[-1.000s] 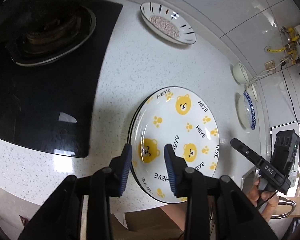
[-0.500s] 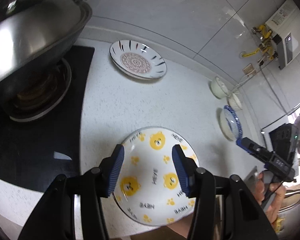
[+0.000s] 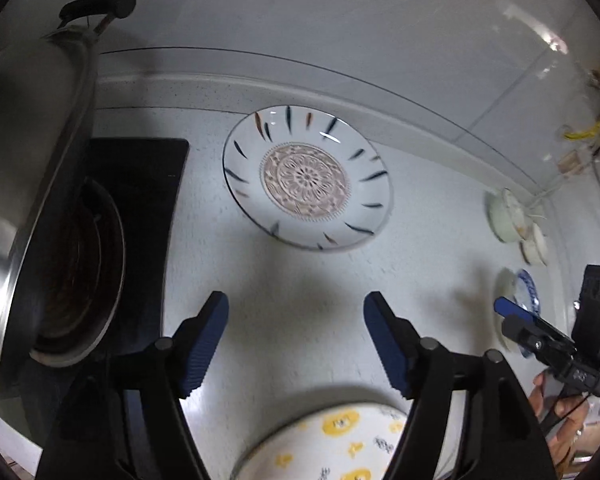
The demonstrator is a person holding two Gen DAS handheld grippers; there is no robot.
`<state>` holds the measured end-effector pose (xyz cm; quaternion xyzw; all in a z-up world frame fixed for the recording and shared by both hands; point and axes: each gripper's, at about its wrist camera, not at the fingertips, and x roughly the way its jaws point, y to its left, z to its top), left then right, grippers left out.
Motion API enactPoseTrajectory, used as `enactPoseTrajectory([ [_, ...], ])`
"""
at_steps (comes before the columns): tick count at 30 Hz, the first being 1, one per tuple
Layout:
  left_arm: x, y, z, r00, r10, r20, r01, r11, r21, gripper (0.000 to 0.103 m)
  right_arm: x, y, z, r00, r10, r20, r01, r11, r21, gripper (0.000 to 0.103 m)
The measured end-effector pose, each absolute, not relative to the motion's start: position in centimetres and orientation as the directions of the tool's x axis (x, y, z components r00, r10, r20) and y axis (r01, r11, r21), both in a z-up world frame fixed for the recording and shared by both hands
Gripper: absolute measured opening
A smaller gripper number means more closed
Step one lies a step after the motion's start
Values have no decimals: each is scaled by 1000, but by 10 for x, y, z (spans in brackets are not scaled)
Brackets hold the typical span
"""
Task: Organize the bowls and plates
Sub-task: 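Grasp the rim of the mandala plate with both grippers, then carry the mandala plate and lower it onto the bear plate stack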
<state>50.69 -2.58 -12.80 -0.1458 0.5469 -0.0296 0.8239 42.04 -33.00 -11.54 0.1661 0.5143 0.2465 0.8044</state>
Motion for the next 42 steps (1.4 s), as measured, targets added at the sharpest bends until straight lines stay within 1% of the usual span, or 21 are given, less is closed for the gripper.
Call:
enactPoseTrajectory([
  [1, 518, -25, -131, 400, -193, -896, -125, 957, -262, 70, 430, -327, -120, 324, 597, -734, -256, 802, 539, 78],
  [5, 562, -18, -151, 381, -200, -903, -166, 946, -279, 70, 471, -316, -139, 279, 623, -731, -284, 780, 557, 82],
  [7, 582, -12, -165, 361, -231, -903, -195, 929, -316, 70, 492, -308, -148, 262, 628, -733, -293, 776, 559, 86],
  [10, 602, -3, -177, 356, -220, -908, -239, 918, -316, 70, 519, -300, -160, 243, 630, -738, -293, 772, 563, 90],
  [15, 625, 5, -196, 327, -209, -922, -293, 905, -309, 70, 555, -287, -182, 189, 659, -728, -278, 747, 604, 91],
  [21, 638, 8, -215, 294, -226, -929, -320, 892, -318, 70, 583, -269, -201, 116, 723, -681, -245, 685, 686, 91],
  [26, 646, 13, -227, 246, -278, -929, -328, 877, -349, 70, 598, -258, -212, 79, 750, -657, -216, 656, 723, 91],
  [27, 649, 14, -229, 239, -281, -930, -328, 878, -349, 68, 600, -257, -213, 78, 751, -656, -218, 655, 723, 91],
  [30, 649, 24, -230, 239, -286, -928, -345, 868, -356, 68, 603, -251, -216, 63, 753, -655, -217, 651, 727, 90],
  [32, 650, 32, -228, 249, -309, -918, -361, 850, -384, 68, 605, -247, -218, 53, 754, -655, -218, 649, 729, 83],
  [34, 652, 39, -228, 257, -325, -910, -376, 834, -404, 68, 608, -245, -221, 24, 757, -653, -204, 643, 738, 68],
  [35, 653, 40, -228, 261, -327, -908, -379, 831, -408, 68, 608, -243, -222, 21, 755, -655, -202, 645, 737, 65],
  [37, 656, 42, -227, 270, -330, -905, -365, 834, -413, 68, 610, -241, -224, 10, 750, -661, -202, 649, 733, 51],
  [38, 657, 42, -227, 270, -328, -905, -360, 838, -410, 68, 610, -239, -226, 4, 750, -662, -201, 649, 734, 47],
  [39, 659, 41, -227, 269, -324, -907, -352, 844, -406, 68, 611, -238, -227, -5, 751, -660, -199, 646, 737, 42],
  [42, 661, 37, -226, 265, -318, -911, -328, 858, -395, 68, 612, -237, -228, -4, 747, -665, -200, 651, 732, 37],
])
